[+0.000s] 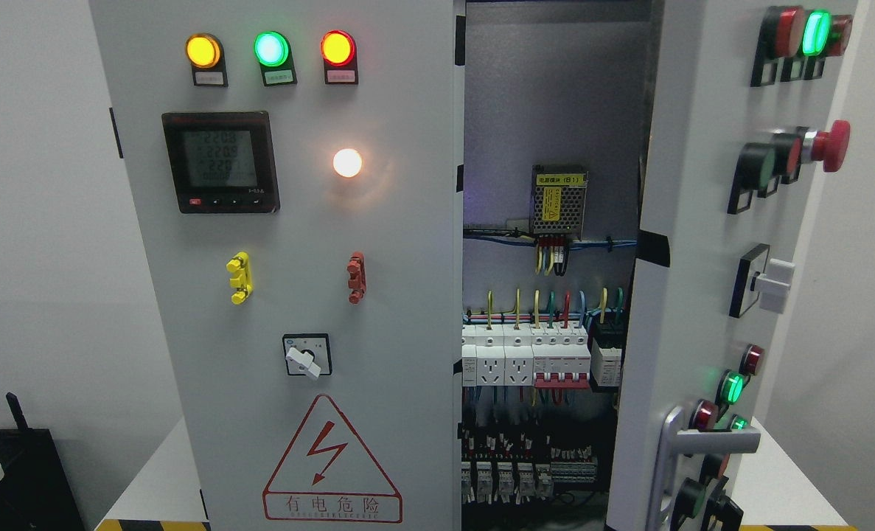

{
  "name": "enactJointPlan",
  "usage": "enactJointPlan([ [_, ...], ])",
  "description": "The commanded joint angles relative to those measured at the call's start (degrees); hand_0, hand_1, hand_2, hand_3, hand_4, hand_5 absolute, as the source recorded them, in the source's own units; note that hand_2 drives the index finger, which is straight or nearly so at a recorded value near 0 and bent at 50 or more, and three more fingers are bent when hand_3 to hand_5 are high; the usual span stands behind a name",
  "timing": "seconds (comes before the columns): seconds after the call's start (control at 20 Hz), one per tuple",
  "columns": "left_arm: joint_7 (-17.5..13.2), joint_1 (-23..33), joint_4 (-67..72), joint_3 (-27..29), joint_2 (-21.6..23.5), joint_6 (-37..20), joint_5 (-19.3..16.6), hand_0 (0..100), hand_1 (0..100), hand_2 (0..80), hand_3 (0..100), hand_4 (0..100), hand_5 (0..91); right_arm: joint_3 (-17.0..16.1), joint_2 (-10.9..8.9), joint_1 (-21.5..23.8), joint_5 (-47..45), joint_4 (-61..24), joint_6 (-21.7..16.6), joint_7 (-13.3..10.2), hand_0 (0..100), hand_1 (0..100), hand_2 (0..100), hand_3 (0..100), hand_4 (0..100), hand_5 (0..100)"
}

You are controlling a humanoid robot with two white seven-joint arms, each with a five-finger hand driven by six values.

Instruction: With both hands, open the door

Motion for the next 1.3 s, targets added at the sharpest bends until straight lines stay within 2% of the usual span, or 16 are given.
enactJointPlan([
  [0.0,-4.2,5.5,-22.8,20.4,20.6,-0.6,15.7,0,0,0.0,0,3,0.0,0.0,0.01,0.0,0.5,0.0,0.0,0.0,11,0,0,0,0,0],
  [0.25,-10.3,8.9,-22.5,33.8,27.2,2.2,27.4,0,0,0.0,0,3,0.0,0.0,0.01,0.0,0.5,0.1,0.0,0.0,11,0,0,0,0,0],
  [0.4,-13.9,9.7,-22.5,41.3,29.3,11.5,33.4,0,0,0.0,0,3,0.0,0.0,0.01,0.0,0.5,0.1,0.0,0.0,11,0,0,0,0,0],
  [0.55,-16.9,9.7,-22.6,45.6,32.1,19.3,35.3,0,0,0.0,0,3,0.0,0.0,0.01,0.0,0.5,0.0,0.0,0.0,11,0,0,0,0,0],
  [0.7,-19.1,9.7,-22.5,49.6,36.1,23.8,38.9,0,0,0.0,0,3,0.0,0.0,-0.07,0.0,0.5,0.1,0.0,0.0,11,0,0,0,0,0],
  [0.8,-21.3,9.6,-22.6,51.5,38.0,26.1,40.0,0,0,0.0,0,3,0.0,0.0,0.01,0.0,0.5,0.1,0.0,0.0,11,0,0,0,0,0],
  [0.95,-26.4,9.5,-22.8,51.1,40.3,26.3,40.0,0,0,0.0,0,3,0.0,0.0,0.01,0.0,0.5,0.0,0.0,0.0,11,0,0,0,0,0],
  [1.05,-29.0,9.5,-22.2,50.5,43.7,26.3,40.5,0,0,0.0,0,3,0.0,0.0,0.01,0.0,0.5,0.0,0.0,0.0,11,0,0,0,0,0],
  [1.15,-29.1,8.2,-20.8,49.7,46.5,26.3,42.4,0,0,0.0,0,3,0.0,0.0,0.01,0.0,0.5,0.1,0.0,0.0,11,0,0,0,0,0],
  [1.25,-29.2,6.6,-20.0,49.5,49.0,26.5,42.6,0,0,0.0,0,3,0.0,0.0,0.01,0.0,0.5,0.0,0.0,0.0,11,0,0,0,0,0],
])
